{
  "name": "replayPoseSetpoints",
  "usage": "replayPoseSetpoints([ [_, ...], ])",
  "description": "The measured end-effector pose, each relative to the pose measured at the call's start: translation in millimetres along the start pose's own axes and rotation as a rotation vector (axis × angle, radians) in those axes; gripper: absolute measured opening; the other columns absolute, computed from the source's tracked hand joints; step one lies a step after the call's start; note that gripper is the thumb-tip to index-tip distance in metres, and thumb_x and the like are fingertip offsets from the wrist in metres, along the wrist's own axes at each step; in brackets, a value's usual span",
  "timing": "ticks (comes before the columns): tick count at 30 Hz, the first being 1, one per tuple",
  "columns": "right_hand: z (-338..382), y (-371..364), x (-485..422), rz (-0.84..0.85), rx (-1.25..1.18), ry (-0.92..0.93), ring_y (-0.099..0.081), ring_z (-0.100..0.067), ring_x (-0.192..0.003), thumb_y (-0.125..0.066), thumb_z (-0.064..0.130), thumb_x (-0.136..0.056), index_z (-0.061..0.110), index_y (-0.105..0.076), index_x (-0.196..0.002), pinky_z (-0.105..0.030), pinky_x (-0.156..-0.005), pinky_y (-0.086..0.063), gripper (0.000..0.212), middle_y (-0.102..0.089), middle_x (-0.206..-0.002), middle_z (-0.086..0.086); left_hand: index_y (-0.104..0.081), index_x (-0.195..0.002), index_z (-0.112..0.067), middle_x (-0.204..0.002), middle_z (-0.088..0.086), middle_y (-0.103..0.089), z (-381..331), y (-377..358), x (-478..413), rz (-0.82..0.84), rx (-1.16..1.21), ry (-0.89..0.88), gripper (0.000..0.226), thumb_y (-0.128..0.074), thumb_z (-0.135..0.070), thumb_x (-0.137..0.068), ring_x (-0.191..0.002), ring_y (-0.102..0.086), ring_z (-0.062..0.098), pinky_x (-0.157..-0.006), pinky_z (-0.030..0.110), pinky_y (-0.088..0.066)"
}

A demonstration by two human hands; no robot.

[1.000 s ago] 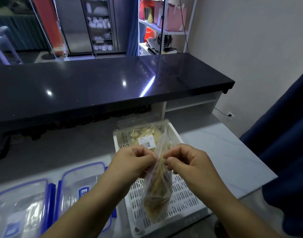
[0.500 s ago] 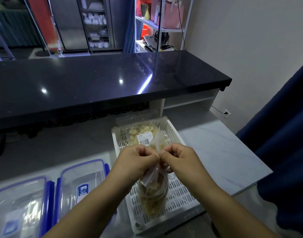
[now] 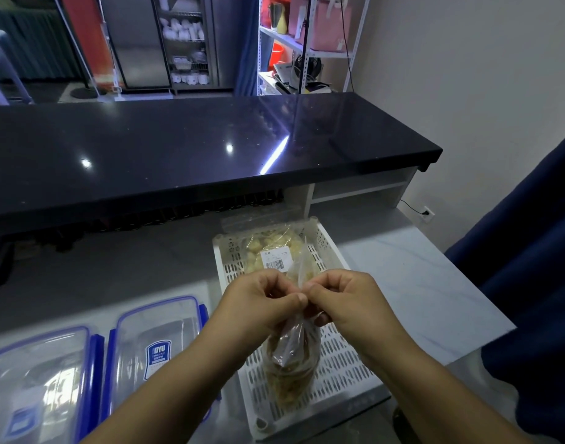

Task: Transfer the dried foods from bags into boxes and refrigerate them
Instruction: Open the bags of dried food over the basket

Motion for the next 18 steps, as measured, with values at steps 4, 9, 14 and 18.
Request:
replayPoseSetpoints([
  [4, -1, -2, 2, -0.041, -0.038, 0.028, -0.062, -0.007, -0.051, -0.065, 0.002, -0.081, 0.002, -0.068, -0.069, -0.014, -0.047, -0.045, 0.012, -0.066, -0.057, -0.001, -0.061, -0.076, -0.003, -0.064, 0.005, -0.064, -1, 0, 0, 0.045, 0.089, 0.046, 0.009, -0.061, -0.006, -0.085, -0.051, -0.059, 0.009, -0.046, 0.018, -0.044],
  [9, -5, -7, 3, -0.102, -0.003, 0.073, -0.057, -0.005, -0.05, -0.063, 0.001, -0.08, 0.004, -0.065, -0.065, -0.015, -0.048, -0.045, 0.015, -0.062, -0.056, -0.001, -0.058, -0.074, -0.005, -0.065, 0.009, -0.061, -1, -2, 1, 0.032, 0.125, 0.06, 0.012, -0.056, -0.001, -0.085, -0.054, -0.06, 0.014, -0.049, 0.023, -0.048],
  [14, -12, -2, 1, -0.202, -0.017, 0.074, -0.049, -0.011, -0.052, -0.057, -0.002, -0.079, 0.0, -0.057, -0.064, -0.02, -0.048, -0.044, 0.015, -0.054, -0.058, -0.007, -0.056, -0.071, -0.005, -0.061, 0.005, -0.058, 2, 8, -1, -0.111, 0.109, 0.053, 0.015, -0.053, -0.003, -0.086, -0.05, -0.056, 0.011, -0.047, 0.019, -0.047],
  [18, -17, 15, -2, -0.234, -0.042, 0.024, -0.048, -0.011, -0.052, -0.053, -0.002, -0.078, 0.002, -0.054, -0.062, -0.02, -0.044, -0.04, 0.016, -0.054, -0.055, -0.005, -0.056, -0.078, 0.0, -0.064, 0.011, -0.058, 4, 27, -4, -0.183, 0.15, 0.066, 0.011, -0.054, -0.004, -0.087, -0.052, -0.058, 0.018, -0.049, 0.022, -0.051],
])
Point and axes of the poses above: each hand's wrist, its own x-axis away from the middle knuckle, its own y-axis out of the back of the hand, z = x × y, the point moved 3 cm from there along -x, towards the middle knuckle
